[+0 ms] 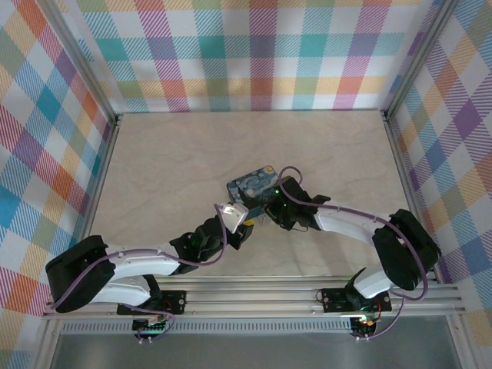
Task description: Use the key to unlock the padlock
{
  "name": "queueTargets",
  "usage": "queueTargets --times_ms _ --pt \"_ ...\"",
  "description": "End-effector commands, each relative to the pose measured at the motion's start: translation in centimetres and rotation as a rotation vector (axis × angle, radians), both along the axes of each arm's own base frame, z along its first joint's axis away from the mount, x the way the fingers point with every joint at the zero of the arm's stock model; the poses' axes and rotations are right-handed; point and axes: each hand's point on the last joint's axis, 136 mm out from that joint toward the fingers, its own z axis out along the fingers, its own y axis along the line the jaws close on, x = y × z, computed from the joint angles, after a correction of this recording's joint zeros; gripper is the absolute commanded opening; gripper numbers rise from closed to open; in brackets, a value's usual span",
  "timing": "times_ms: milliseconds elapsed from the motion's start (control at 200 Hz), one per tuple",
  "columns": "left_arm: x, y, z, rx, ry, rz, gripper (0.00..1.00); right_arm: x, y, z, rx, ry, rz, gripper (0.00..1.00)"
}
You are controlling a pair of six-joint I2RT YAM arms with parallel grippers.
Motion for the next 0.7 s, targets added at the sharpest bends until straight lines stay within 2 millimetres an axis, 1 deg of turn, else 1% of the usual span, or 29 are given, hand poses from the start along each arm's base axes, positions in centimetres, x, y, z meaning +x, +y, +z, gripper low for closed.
queueTargets --times_ms 0,185,395,475,580,695 --pt "0.1 1.3 -0.4 0.013 0.018 0.04 0.4 1.7 0.3 3.1 0.0 -0.087 -0.002 0.0" --pt "0.3 2.4 0.5 0.008 0.014 0.087 0.42 1.4 -1.0 3.7 -0.058 -0.114 -0.001 0.0" --pt "0.6 3.8 1.8 0.041 0.013 0.143 0.55 0.9 -1.9 3.3 -0.084 -0.121 0.024 0.0" --pt "0.8 4.3 2.6 0.046 0.018 0.161 0.59 1.1 -2.6 4.1 -0.103 -0.156 0.054 0.0" --pt "1.2 5.2 3.5 0.039 0.036 0.191 0.64 1.7 -3.6 5.9 -0.13 -0.196 0.119 0.0" --pt "1.7 5.8 4.7 0.023 0.059 0.218 0.68 2.4 -5.2 7.3 -0.136 -0.219 0.193 0.0"
